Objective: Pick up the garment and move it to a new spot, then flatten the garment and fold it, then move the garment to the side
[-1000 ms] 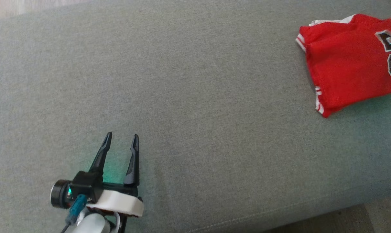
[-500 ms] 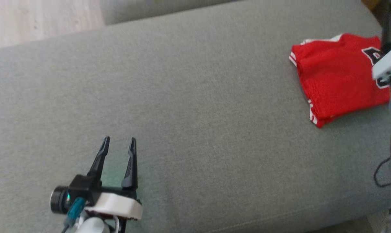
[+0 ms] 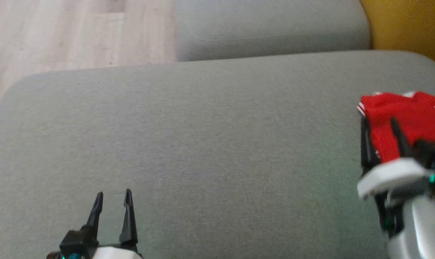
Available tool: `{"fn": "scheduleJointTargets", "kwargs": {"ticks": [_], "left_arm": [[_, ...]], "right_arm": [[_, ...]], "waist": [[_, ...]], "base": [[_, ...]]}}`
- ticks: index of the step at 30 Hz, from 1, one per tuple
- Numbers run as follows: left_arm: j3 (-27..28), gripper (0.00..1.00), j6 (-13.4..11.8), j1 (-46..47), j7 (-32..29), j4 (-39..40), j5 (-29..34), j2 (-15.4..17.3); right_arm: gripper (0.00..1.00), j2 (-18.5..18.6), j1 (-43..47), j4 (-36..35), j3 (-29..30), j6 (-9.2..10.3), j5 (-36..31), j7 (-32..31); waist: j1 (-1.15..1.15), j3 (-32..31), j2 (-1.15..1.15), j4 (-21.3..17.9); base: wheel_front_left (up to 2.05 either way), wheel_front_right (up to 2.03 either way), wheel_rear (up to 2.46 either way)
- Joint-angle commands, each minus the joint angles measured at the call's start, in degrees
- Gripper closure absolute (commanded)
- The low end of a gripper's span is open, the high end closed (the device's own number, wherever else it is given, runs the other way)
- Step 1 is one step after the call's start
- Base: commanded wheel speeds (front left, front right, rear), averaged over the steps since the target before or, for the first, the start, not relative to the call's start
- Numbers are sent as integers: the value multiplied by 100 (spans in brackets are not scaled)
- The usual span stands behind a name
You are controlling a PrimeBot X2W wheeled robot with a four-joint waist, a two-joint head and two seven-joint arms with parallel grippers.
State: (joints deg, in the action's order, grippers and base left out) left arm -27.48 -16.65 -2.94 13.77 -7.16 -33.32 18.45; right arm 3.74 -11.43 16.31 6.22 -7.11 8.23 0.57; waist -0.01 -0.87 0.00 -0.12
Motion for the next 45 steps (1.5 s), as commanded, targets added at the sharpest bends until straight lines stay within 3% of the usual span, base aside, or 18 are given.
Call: {"fn": "scheduleJointTargets", "kwargs": {"ticks": [1, 12, 35, 36, 45], "left_arm": [[273, 0, -40, 130, 73, 181, -41, 113], [192, 0, -63, -206, 81, 122, -92, 78], [193, 0, -17, -144, -86, -58, -387, -40], [-15, 100, -40, -443, -112, -192, -353, -77], [83, 100, 59, -457, -194, -466, -605, -217]], "right_arm": [[0, -26, 108, -315, -117, -37, 25, 86], [0, -85, 1606, -923, -749, -37, 274, 504], [0, -86, 1741, -970, -1124, -37, 302, 631], [100, -126, 1921, -763, -975, 0, 338, 601], [100, -106, 1925, -423, -963, 0, 720, 567]], "waist": [[1, -194, 0, 247], [1, -336, 0, 415], [1, -283, 0, 280], [1, -283, 0, 280], [2, -263, 0, 264]], "base": [[0, 0, 0], [0, 0, 0], [0, 0, 0], [0, 0, 0], [0, 0, 0]]}}
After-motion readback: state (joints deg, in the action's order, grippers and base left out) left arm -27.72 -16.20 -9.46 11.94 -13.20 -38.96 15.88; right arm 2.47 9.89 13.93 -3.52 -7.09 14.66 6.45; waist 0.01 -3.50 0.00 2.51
